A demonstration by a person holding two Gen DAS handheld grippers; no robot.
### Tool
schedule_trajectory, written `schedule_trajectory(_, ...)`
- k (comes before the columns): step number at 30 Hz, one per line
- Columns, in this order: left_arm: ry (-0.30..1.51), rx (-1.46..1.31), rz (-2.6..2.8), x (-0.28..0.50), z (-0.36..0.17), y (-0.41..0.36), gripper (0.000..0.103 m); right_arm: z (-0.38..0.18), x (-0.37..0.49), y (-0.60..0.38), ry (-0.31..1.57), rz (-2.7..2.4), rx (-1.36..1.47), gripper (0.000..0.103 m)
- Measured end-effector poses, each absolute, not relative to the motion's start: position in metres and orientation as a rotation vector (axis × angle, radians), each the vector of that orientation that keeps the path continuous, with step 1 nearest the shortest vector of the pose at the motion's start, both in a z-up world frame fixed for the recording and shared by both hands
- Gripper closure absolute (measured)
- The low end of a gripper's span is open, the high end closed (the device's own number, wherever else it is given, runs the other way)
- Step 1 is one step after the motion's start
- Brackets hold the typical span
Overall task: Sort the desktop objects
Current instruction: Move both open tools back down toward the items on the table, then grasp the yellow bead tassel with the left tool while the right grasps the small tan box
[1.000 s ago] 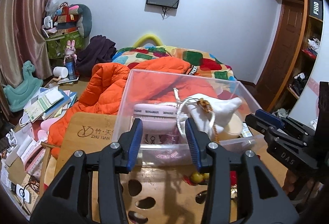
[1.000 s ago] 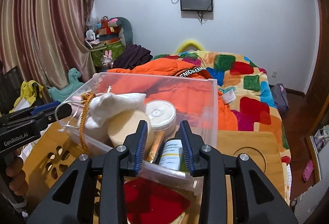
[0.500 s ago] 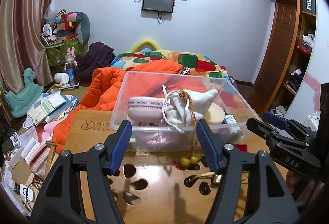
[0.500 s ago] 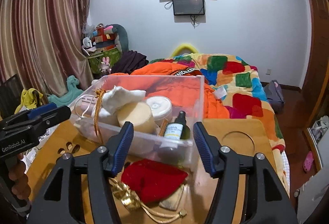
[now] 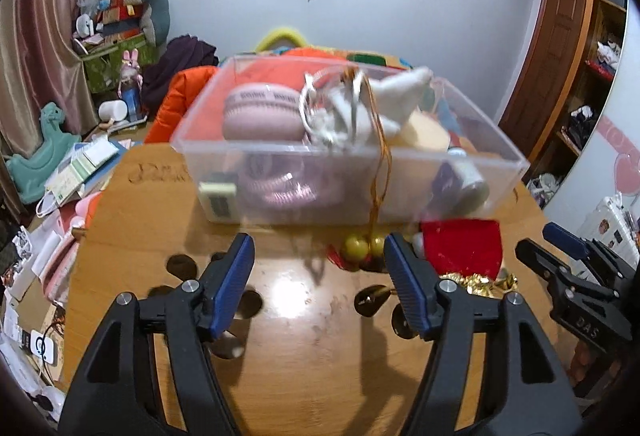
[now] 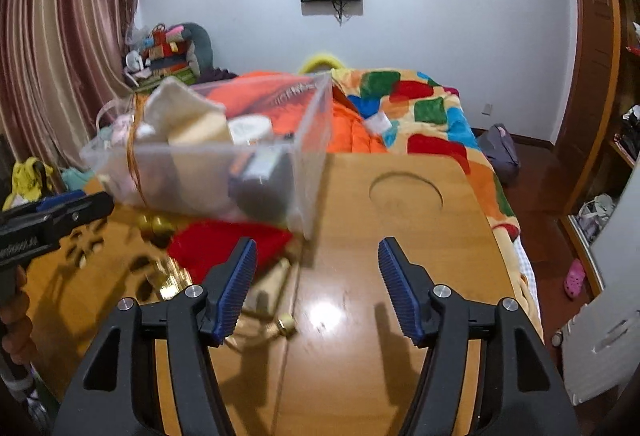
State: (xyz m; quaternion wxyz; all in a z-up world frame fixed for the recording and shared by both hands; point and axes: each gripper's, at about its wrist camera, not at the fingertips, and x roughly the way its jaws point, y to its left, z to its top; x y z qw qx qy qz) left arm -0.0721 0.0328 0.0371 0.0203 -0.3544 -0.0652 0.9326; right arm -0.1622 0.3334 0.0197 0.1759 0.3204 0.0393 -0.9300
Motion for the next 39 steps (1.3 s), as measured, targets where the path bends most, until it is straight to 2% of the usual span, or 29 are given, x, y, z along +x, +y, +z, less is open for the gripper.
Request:
schedule_trajectory(5,-0.177,-1.14,2.862,-0.08,0.026,0.044,0.036,0.007,-0.161,0.34,0.023,-2.558,0.967,0.044)
schedule_trajectory(10,-0.141,-1.153,2.851,-0.086,0.024,0.053,0.039,0.001,-0.161,0.332,0.037,-2.515,0.967,0.045)
schedule_trajectory(12,-0.136,-1.171,2.837,-0.089,0.022,0.056,0.043,0.0,-0.16,0.327,0.065,-2.506,0.96,0.045)
schedule_trajectory(17,-0.07,-1.217,2.816,-0.098,0.018,0.065,0.044,-0.004,-0.163,0.315,0.096,-2.47,0.984,0.056)
schedule_trajectory(23,-0.034,-1.252,2.826,-0.105,0.013,0.071,0.044,-0.007,-0.167,0.307,0.125,-2.458,1.001,0.061)
schedule_trajectory(28,-0.038,-1.267,2.84,-0.107,0.012,0.073,0.05,-0.007,-0.166,0.301,0.18,-2.48,0.999,0.063)
schedule_trajectory(31,-0.038,-1.271,2.852,-0.108,0.012,0.072,0.056,-0.007,-0.167,0.304,0.163,-2.487,0.999,0.07)
schedule_trajectory(34,-0.071,-1.266,2.86,-0.108,0.012,0.067,0.066,-0.007,-0.169,0.312,0.126,-2.48,1.0,0.078)
schedule_trajectory(39,-0.114,-1.256,2.854,-0.106,0.014,0.059,0.085,-0.006,-0.167,0.319,0.108,-2.485,0.997,0.078)
